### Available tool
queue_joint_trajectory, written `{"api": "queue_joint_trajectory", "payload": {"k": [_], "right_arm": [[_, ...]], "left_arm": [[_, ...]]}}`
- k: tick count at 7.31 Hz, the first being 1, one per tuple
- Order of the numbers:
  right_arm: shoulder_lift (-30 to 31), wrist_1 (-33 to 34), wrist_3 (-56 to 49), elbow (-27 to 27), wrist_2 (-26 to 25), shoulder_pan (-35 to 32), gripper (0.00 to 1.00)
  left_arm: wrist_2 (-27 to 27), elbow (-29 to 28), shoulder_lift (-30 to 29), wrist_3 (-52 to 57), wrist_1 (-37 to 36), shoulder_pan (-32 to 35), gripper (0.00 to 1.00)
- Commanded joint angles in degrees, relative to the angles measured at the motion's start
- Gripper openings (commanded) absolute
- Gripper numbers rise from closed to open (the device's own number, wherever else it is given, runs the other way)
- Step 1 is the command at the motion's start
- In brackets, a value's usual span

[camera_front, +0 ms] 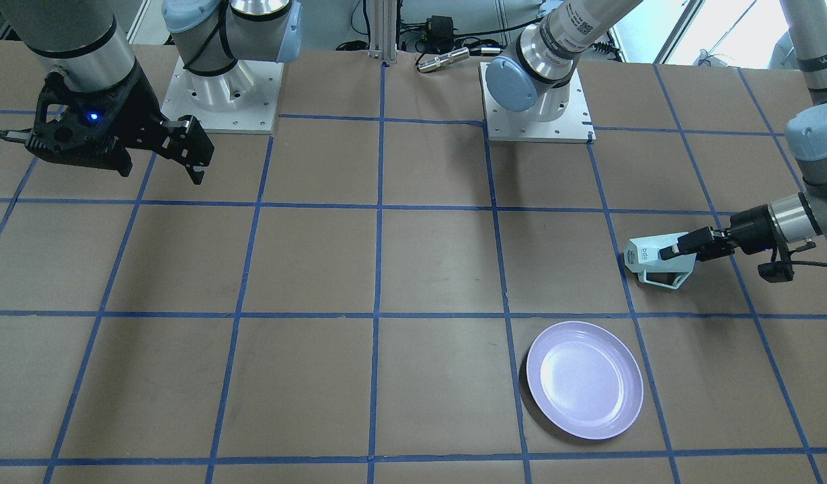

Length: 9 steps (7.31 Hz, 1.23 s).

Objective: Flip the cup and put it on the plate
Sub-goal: 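Lift the cup with the left gripper and rotate it upright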

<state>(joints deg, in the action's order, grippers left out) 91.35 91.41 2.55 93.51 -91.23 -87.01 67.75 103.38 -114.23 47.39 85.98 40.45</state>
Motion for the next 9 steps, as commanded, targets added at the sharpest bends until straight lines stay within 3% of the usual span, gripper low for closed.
{"api": "queue_joint_trajectory", "payload": {"k": [1, 6, 9], "right_arm": [[0.0, 0.0, 0.0, 0.0, 0.0, 0.0, 1.00], [0.1, 0.0, 0.0, -0.1, 0.0, 0.0, 1.00], [0.0, 0.0, 0.0, 0.0, 0.0, 0.0, 1.00]], "left_arm": [[0.1, -1.2, 0.8, -3.0, 0.0, 0.7, 0.00], [4.6, -7.7, 4.4, -13.2, 0.8, 7.3, 0.00], [13.5, -16.1, 5.8, -20.9, -0.1, 16.7, 0.00]]}}
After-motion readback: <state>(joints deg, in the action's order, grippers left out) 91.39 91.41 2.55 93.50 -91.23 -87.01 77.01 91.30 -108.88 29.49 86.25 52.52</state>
